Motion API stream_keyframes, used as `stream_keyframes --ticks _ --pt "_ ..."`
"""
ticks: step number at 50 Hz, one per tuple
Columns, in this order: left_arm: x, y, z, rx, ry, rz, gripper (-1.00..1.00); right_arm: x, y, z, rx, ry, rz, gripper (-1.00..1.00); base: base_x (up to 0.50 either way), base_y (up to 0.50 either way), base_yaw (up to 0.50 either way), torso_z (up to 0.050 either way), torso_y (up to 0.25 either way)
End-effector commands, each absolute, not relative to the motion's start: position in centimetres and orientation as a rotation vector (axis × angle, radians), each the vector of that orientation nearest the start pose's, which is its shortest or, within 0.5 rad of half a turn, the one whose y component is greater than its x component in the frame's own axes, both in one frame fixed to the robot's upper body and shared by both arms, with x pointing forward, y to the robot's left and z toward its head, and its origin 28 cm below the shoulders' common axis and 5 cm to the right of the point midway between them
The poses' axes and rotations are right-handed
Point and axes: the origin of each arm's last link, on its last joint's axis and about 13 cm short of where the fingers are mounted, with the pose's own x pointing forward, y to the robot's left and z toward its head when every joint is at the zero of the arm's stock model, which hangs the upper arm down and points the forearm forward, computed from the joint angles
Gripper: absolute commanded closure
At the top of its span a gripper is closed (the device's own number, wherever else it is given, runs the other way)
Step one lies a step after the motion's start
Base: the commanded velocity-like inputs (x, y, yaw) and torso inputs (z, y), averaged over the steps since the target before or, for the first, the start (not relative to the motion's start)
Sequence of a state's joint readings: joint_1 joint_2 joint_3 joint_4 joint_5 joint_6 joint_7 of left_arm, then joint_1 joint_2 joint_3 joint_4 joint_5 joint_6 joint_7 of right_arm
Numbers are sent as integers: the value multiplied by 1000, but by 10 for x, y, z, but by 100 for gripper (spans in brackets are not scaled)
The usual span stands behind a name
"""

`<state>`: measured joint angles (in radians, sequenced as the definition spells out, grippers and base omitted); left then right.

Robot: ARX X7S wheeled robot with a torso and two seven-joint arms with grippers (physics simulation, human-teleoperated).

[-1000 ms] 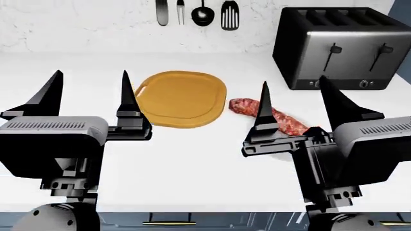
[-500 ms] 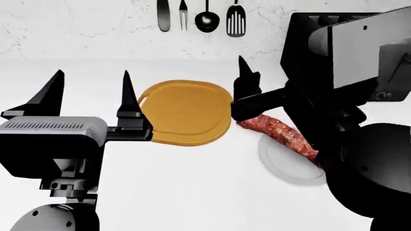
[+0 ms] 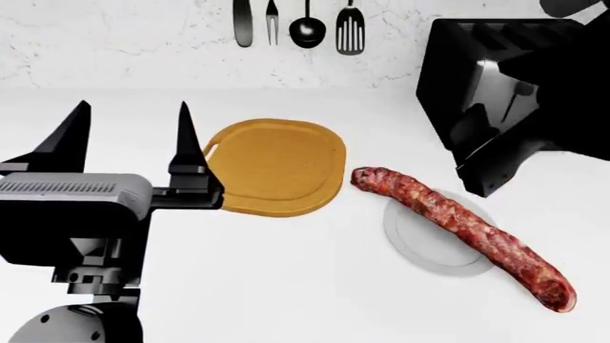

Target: Pick the salami from the plate and place it on the cutting board. Then pick the condiment bottle from the cabinet and place it next to the cutting board.

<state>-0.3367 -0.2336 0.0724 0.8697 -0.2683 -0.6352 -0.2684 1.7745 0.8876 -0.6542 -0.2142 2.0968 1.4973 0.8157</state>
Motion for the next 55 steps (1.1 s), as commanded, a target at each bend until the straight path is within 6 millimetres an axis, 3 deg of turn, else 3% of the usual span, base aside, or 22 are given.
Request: stream_keyframes --ticks 1,10,20,44,55 --pt "205 211 209 1 -539 -9 -100 181 -197 369 -329 388 433 -100 0 0 0 0 0" --pt "206 210 208 7 -538 -10 -100 189 -206 345 -247 474 430 -100 0 0 0 0 0" --pt "205 210 208 10 -538 -13 -100 206 -206 316 -303 576 368 -100 0 0 0 0 0" --pt "211 214 211 -5 -547 -7 -100 258 -197 296 -423 696 376 -100 0 0 0 0 0" --pt "215 213 208 2 -533 -9 -100 273 -195 275 -446 735 404 -100 0 0 0 0 0"
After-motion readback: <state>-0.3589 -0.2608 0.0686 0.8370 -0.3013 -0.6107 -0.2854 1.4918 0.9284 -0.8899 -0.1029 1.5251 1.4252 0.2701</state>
